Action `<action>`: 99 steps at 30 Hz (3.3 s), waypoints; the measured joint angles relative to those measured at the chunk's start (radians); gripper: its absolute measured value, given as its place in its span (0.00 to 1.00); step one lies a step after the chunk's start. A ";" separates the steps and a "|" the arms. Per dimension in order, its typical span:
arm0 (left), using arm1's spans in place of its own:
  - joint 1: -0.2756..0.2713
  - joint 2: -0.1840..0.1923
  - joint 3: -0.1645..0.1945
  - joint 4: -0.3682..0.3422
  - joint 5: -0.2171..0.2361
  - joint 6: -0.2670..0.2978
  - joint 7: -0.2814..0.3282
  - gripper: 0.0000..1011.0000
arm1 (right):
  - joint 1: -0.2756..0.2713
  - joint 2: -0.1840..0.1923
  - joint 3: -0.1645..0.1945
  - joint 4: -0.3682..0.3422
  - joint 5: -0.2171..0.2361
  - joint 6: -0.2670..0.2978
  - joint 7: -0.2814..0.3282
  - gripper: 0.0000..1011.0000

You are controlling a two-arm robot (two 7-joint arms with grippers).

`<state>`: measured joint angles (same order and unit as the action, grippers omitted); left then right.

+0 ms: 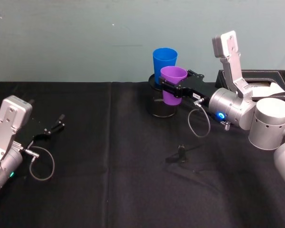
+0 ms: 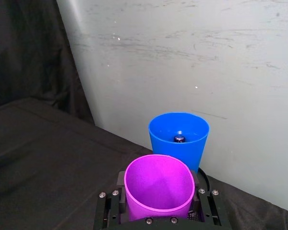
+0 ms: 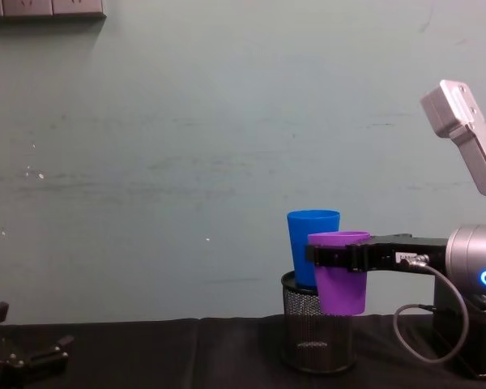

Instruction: Pick up one cup with a gripper and tap it against the other cup.

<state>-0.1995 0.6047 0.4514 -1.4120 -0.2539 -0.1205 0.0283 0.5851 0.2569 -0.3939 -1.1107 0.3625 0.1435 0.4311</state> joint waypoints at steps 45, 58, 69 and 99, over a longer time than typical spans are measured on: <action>0.000 0.000 0.000 0.000 0.000 0.000 0.000 0.99 | 0.000 0.000 0.000 0.000 0.000 0.000 0.000 0.73; 0.000 0.000 0.000 0.000 0.000 0.000 0.000 0.99 | -0.005 0.003 0.001 -0.008 0.001 0.000 0.000 0.73; 0.000 0.000 0.000 0.000 0.000 0.000 0.000 0.99 | -0.194 0.081 0.026 -0.253 0.015 0.012 -0.045 0.73; 0.000 0.000 0.000 0.000 0.000 0.000 0.000 0.99 | -0.393 0.016 0.012 -0.220 -0.186 -0.282 -0.151 0.99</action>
<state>-0.1996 0.6046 0.4514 -1.4119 -0.2538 -0.1205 0.0282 0.1920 0.2732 -0.3822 -1.3303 0.1763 -0.1388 0.2798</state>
